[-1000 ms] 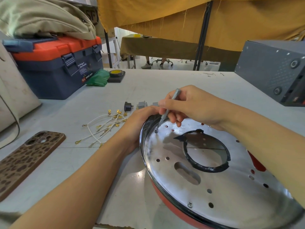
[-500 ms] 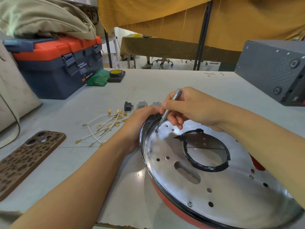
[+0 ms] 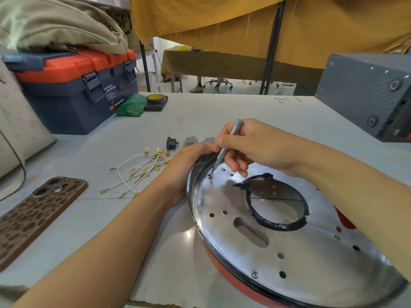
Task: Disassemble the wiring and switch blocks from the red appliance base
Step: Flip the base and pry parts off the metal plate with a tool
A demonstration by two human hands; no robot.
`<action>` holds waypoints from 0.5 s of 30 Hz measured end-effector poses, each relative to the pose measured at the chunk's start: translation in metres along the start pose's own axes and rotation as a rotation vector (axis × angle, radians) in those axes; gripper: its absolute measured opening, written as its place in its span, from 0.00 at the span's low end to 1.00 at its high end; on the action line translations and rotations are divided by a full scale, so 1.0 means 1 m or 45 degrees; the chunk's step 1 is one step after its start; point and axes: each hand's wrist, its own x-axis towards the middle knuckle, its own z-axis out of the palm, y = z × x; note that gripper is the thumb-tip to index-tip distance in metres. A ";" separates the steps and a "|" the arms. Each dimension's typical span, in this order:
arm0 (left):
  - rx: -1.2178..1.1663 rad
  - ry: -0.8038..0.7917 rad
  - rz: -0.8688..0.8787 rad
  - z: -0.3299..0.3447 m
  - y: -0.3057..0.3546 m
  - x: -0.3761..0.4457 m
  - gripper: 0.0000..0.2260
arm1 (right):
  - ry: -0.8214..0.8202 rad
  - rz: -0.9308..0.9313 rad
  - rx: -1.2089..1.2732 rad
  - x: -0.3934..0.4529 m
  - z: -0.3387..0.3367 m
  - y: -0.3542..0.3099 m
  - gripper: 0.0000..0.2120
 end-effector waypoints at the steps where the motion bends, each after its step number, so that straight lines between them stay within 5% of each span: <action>1: 0.009 -0.001 0.014 0.000 -0.001 0.000 0.13 | 0.000 0.001 0.009 0.000 0.000 0.000 0.11; 12: 0.065 0.126 0.105 -0.003 0.006 -0.006 0.06 | 0.076 -0.029 0.004 0.000 -0.002 0.002 0.19; 15: 0.278 0.158 0.178 -0.005 0.016 -0.009 0.04 | 0.077 -0.036 -0.003 0.001 -0.002 0.001 0.20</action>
